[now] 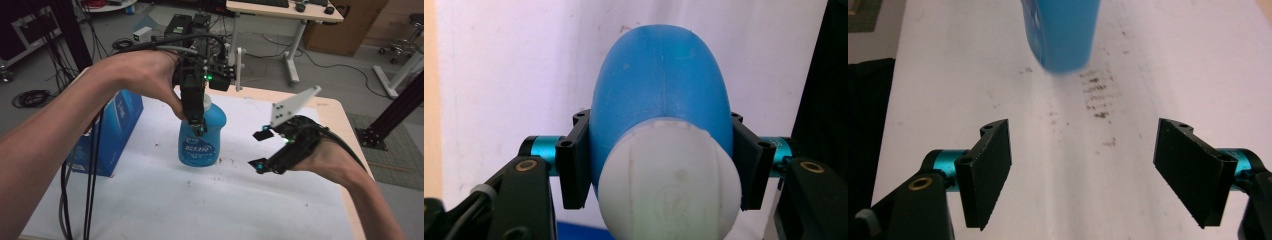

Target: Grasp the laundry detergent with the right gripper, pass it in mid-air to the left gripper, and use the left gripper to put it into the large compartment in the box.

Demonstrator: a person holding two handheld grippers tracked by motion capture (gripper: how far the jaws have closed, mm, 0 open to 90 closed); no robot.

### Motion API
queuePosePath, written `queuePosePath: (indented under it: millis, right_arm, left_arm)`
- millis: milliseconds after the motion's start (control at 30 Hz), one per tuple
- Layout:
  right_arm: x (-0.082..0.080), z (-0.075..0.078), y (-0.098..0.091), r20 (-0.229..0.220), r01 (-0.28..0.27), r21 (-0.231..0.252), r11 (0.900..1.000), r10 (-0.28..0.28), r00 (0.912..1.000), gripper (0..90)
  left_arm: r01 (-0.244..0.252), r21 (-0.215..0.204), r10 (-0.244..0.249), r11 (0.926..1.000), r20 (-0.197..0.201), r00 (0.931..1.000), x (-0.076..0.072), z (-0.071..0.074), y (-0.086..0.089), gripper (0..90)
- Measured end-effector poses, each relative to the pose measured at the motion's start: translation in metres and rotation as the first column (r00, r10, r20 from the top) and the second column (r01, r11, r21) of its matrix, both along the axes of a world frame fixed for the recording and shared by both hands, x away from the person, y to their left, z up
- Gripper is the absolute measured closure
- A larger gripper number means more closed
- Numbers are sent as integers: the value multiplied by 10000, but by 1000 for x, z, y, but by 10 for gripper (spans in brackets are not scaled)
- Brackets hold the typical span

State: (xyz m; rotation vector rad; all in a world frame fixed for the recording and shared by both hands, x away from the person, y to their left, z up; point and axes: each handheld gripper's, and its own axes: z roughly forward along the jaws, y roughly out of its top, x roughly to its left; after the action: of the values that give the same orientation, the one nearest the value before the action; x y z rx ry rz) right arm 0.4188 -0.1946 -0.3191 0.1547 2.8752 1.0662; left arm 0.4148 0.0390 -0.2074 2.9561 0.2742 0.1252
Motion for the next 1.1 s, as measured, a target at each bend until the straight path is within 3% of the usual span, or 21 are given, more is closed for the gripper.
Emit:
queuePosePath:
  millis: [267, 467, 567, 633, 700, 800, 967, 1000, 1100]
  right_arm:
    - [-3, 7, -26, 66, 654, -292, 9974, -653, 9978, 214]
    - [-8, 2, -37, 279, 1315, -1161, 9845, -1291, 9912, 133]
    - [-10, -2, -40, 138, 1450, -1277, 9812, -1444, 9894, 132]
    - [-10, -4, -41, 235, 1488, -1372, 9793, -1470, 9889, 132]
    - [-10, -10, -42, 359, 1742, -1719, 9696, -1705, 9847, 132]
    - [-9, -13, -44, 503, 1893, -1940, 9626, -1830, 9818, 132]
    - [-8, -14, -45, 517, 2000, -1948, 9602, -1935, 9797, 132]
    - [-8, -14, -45, 517, 2000, -1948, 9602, -1935, 9797, 132]
    - [-9, -15, -44, 521, 2001, -2059, 9579, -1934, 9797, 132]
  left_arm:
    - [-544, 86, 544, 9985, 6, 9985, -1, 30, 26, 383]
    - [-1101, 19, 1101, 9939, 37, 9939, 0, 54, 46, 383]
    - [-1751, -296, 1751, 9841, -29, 9845, 1, 66, 58, 383]
    - [-1868, -323, 1867, 9819, -61, 9824, 2, 69, 63, 383]
    - [-2370, -521, 2369, 9701, -77, 9715, 3, 77, 78, 383]
    - [-2710, -551, 2714, 9610, -7, 9625, 3, 82, 91, 383]
    - [-3268, -803, 3286, 9417, 93, 9444, 5, 91, 111, 383]
    - [-3268, -803, 3286, 9417, 93, 9444, 5, 91, 111, 384]
    - [-3650, -961, 3688, 9260, 237, 9292, 4, 96, 126, 384]
